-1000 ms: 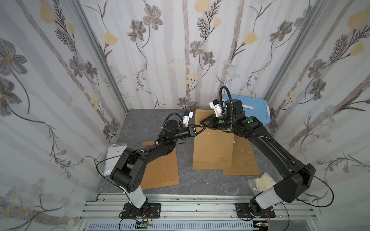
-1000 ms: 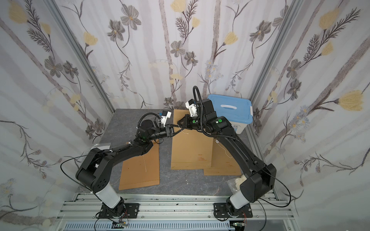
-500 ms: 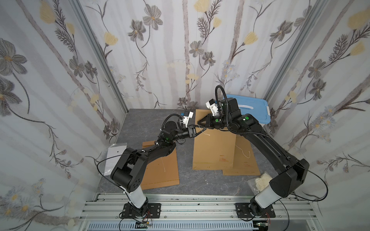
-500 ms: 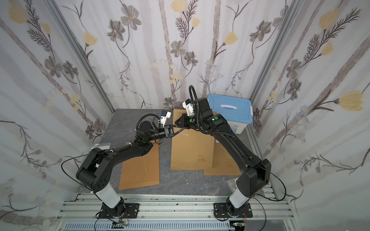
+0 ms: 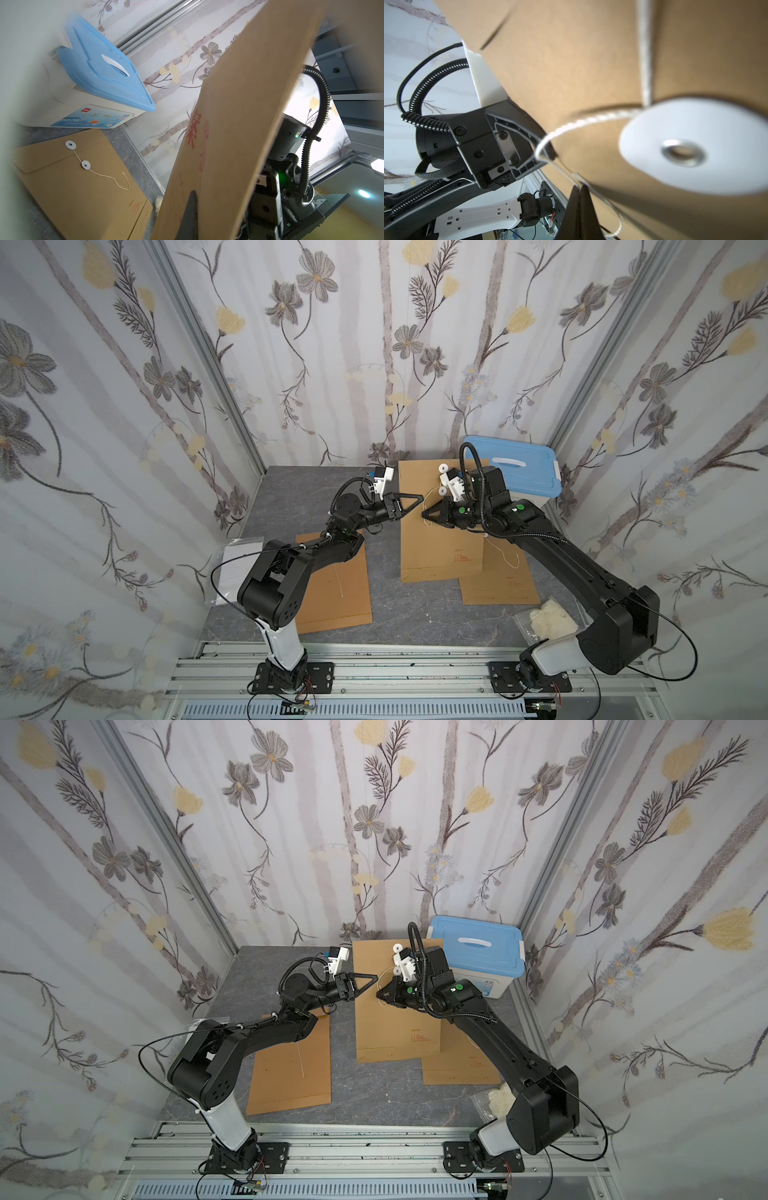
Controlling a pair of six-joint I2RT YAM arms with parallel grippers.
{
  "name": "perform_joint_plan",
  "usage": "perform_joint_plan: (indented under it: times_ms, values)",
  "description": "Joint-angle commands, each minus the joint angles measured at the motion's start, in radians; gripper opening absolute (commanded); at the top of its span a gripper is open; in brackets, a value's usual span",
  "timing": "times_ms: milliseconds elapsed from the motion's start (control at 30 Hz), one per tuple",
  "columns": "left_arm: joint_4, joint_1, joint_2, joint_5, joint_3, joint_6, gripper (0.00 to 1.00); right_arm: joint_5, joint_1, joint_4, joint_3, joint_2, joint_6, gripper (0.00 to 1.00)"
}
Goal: Close the mouth of the file bag
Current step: Close the file bag.
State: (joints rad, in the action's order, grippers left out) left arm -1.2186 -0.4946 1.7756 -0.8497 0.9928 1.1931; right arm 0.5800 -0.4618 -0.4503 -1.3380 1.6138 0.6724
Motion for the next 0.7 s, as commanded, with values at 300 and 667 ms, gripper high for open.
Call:
perform_joint_plan:
  times_ms: [300,667]
  values:
    - [-0.154,0.0,0.011,-0.006,0.009,0.086,0.0,0.002,0.038,0.079,0.089,-0.056,0.013,0.0]
    - [-0.174,0.002,0.012,0.003,0.013,0.107,0.0,-0.005,0.059,0.025,0.119,-0.063,-0.018,0.0]
